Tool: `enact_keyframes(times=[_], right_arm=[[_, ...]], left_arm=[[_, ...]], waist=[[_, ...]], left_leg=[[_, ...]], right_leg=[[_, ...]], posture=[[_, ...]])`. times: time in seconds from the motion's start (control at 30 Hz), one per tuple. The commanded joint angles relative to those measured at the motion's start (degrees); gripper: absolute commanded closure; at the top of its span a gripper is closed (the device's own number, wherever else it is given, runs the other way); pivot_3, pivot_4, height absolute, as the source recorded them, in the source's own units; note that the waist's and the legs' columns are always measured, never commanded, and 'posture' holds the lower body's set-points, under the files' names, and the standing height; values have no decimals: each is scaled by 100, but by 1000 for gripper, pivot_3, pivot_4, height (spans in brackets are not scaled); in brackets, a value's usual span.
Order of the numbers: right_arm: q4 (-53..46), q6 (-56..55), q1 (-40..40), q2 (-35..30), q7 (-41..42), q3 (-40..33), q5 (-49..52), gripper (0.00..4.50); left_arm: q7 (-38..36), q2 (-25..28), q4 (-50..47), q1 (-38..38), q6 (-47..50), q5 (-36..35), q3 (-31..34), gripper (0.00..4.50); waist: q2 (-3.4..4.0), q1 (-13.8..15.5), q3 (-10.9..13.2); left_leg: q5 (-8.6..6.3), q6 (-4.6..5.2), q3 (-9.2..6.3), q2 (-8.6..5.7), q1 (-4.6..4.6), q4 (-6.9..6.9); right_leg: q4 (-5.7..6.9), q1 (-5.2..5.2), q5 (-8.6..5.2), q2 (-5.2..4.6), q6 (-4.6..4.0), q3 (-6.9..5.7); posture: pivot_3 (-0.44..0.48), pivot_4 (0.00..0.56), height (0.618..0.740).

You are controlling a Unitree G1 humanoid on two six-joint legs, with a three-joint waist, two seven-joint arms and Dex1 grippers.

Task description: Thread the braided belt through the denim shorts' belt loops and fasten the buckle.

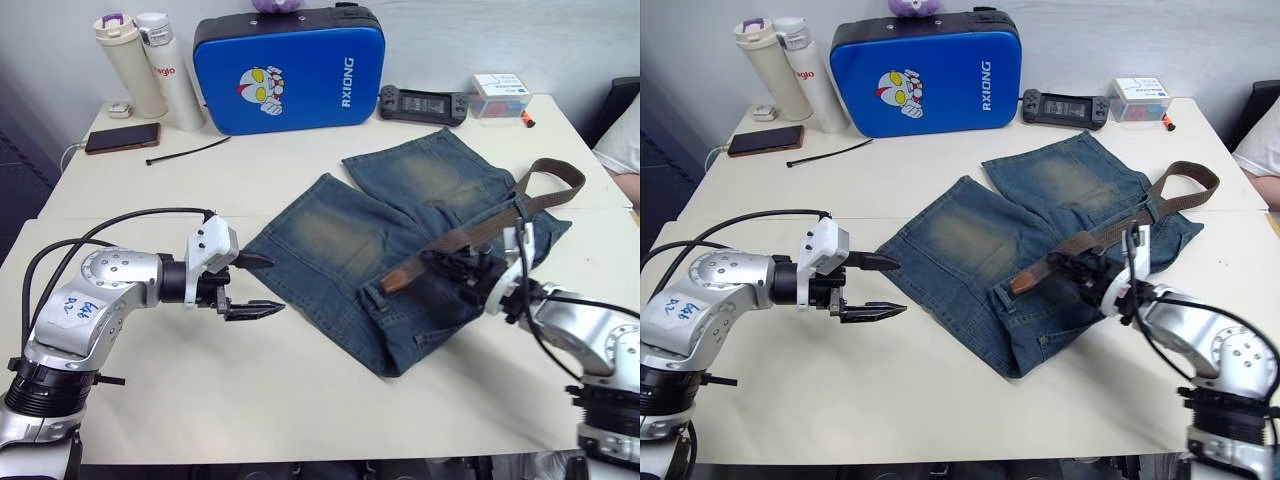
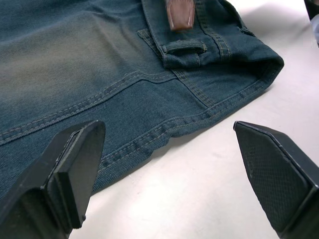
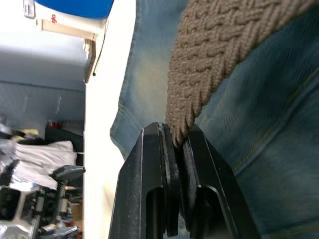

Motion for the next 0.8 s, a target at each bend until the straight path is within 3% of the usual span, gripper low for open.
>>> enact_keyframes(times=[0.03, 0.37, 0.8], right_arm=[[-92, 77, -269, -372, 615, -18, -86, 4482], [-204, 36, 165, -84, 1389, 608, -1043, 4482], [-49, -303, 85, 270, 1716, 488, -1917, 4482]], left_arm=[[-114, -13, -14, -142, -92, -59, 31, 0], [-247, -20, 46, -240, -85, -13, -35, 0], [-232, 0, 3, -246, -22, -9, 0, 0]], waist=[[-1, 2, 0], [-2, 15, 0], [-1, 4, 0]], left_leg=[[0, 1, 1, 3, -1, 0], [0, 2, -4, 7, -4, 0], [0, 1, -4, 7, -3, -1]], right_leg=[[-6, 2, 0, 1, 0, -1], [-19, 8, 0, 1, 0, -7], [-20, 8, 0, 2, 0, -8]], posture=[[0, 150, 664], [0, 150, 664], [0, 150, 664]])
